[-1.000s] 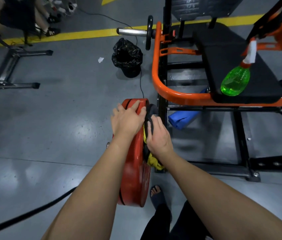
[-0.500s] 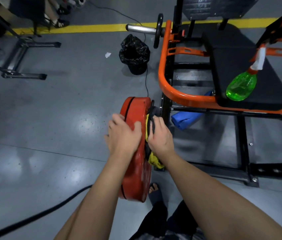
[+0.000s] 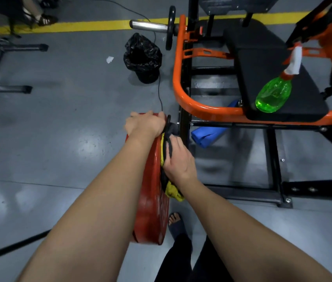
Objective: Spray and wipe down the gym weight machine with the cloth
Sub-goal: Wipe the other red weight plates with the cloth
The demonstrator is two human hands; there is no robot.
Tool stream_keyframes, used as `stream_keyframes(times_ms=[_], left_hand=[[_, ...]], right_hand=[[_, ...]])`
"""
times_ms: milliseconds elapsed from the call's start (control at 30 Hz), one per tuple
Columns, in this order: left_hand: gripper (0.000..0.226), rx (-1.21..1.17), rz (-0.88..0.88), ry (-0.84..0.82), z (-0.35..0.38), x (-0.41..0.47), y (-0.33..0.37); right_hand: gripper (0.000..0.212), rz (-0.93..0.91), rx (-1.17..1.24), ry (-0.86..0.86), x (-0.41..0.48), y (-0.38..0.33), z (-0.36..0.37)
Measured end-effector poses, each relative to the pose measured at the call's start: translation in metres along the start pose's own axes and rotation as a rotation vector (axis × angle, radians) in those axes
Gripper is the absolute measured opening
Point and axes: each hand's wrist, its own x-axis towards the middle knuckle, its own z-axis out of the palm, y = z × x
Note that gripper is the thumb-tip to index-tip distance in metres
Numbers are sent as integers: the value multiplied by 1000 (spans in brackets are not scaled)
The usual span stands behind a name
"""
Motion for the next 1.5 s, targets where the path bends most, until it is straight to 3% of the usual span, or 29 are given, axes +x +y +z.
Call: stream_keyframes(times_ms=[433,533,633,833,933,1000,1067,1167,1367,1500], left_hand=[[59,-58,104,248,25,-77,-41],[61,-124,65,233,22,-80,-48],[76,-150,-8,181,14,-64,-39],[63,-192,23,267,19,-61,-36],[65,-164,37,260,16,-58,-34],[65,-148,62,255,17,-58,-34],[64,-129,72,257,18,-61,-36],[63,-128,73,259,21,-64,-38],[63,-141,61,290,23,-68,-41],[62,-158,49,289,22,-68,-42]], right_hand=[[39,5,23,15,-1,-3,-1],[43,7,4,7,-1,-2,1],[45,6,9,0,0,-2,2],[32,96,231,38,1,5,4],[39,172,444,166,1,-1,3],[31,212,552,202,-3,-7,-2],[23,229,618,167,-5,-10,-3],[31,316,619,103,18,-4,3],[41,697,408,-168,113,8,21],[39,720,397,-214,111,7,19]])
